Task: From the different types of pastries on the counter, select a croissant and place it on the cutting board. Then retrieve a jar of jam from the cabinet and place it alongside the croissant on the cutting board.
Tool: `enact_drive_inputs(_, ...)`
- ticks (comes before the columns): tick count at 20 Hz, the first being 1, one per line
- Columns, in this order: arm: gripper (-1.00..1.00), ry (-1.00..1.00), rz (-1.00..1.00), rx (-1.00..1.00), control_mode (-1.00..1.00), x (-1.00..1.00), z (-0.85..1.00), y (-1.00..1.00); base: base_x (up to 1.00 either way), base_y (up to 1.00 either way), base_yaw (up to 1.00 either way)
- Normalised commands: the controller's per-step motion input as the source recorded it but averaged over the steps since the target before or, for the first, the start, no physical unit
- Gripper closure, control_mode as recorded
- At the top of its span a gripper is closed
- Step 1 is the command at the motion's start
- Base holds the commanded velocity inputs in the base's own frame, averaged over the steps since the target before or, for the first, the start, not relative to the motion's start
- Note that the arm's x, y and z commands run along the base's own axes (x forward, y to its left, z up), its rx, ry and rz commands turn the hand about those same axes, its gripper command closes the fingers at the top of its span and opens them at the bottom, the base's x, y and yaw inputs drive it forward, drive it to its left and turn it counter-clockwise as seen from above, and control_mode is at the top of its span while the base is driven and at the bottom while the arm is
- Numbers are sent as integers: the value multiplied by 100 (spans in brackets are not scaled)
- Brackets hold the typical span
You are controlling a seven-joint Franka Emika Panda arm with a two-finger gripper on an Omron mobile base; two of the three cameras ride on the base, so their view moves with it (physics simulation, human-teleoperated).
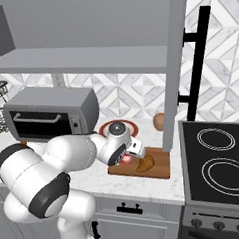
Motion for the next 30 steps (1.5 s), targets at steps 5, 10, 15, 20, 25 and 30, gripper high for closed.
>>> enact_drive_inputs(5,100,0,0,0,-100,0,-17,0,0,0,0)
enact_drive_inputs(10,100,0,0,0,-100,0,0,0,0,0,0)
enact_drive_inputs(15,-100,0,0,0,-100,0,0,23,0,0,0)
enact_drive_inputs(20,-100,0,0,0,-100,0,0,0,0,0,0)
enact_drive_inputs(25,-100,-4,0,3,-100,-13,13,-10,0,0,0)
enact_drive_inputs(30,-100,-6,0,10,-100,-7,53,-11,0,0,0)
